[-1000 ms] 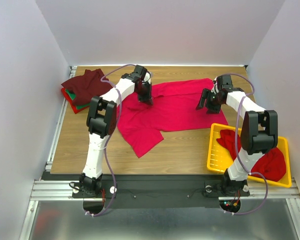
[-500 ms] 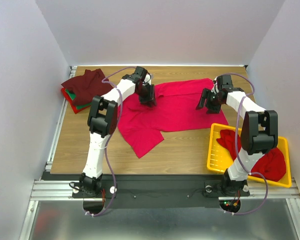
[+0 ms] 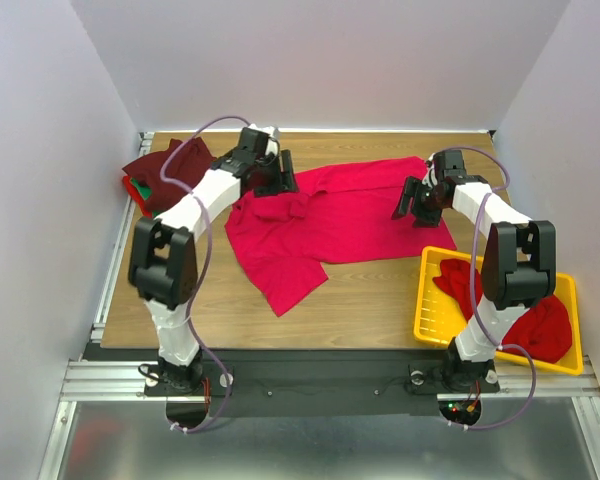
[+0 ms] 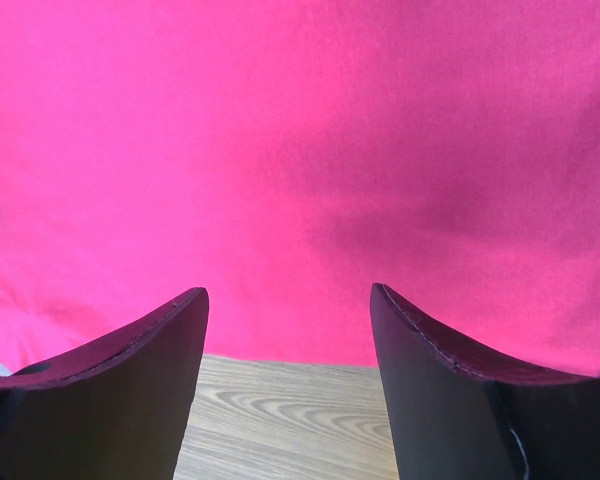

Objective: Fold and stack the t-shirts
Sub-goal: Fold the tshirt

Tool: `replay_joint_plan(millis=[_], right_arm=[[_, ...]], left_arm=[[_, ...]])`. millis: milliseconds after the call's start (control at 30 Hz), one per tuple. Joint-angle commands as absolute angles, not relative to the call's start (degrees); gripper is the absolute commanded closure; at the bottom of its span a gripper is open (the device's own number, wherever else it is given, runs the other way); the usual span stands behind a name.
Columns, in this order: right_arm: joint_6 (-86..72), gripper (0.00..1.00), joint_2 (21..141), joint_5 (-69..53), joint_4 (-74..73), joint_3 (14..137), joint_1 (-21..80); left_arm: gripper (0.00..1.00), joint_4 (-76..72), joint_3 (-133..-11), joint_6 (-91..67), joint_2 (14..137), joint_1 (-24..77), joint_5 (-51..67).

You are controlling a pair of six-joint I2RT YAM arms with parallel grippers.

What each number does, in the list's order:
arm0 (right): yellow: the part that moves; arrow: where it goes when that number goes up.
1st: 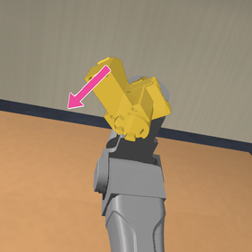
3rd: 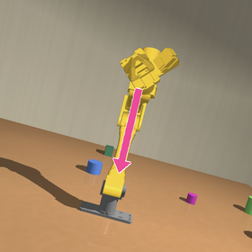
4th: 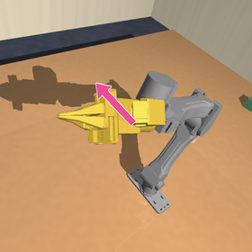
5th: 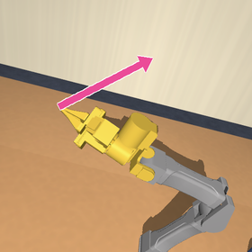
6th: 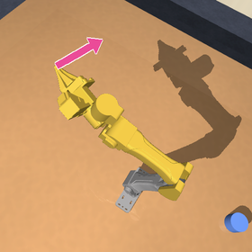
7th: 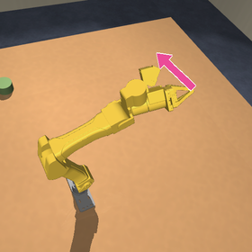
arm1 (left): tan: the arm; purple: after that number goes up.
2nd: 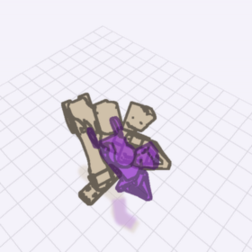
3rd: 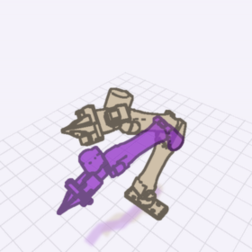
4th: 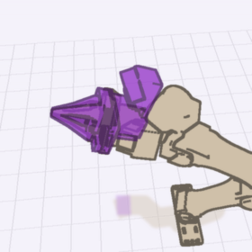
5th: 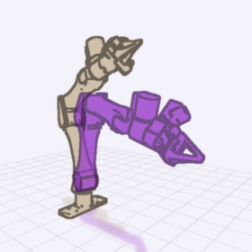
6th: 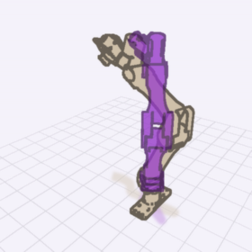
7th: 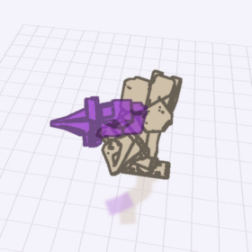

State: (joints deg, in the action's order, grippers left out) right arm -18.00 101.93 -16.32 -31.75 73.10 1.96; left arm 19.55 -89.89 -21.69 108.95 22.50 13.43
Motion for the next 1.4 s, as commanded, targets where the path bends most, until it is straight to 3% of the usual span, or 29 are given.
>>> replay_joint_plan(millis=[0,267,1367], right_arm=[[-17.93,0.28,99.84,-16.08,-30.85,73.21,2.46],[-18.19,0.28,99.14,-16.08,-30.94,72.95,2.37],[-18.72,0.28,98.35,-15.29,-31.55,71.98,2.37]], left_arm=[[0.32,13.01,-82.12,-23.73,102.67,20.83,6.95],[0.32,10.9,-75.76,-24.79,102.74,18.9,4.13],[0.3,6.24,-79.89,-27.68,112.06,17.93,10.1]])
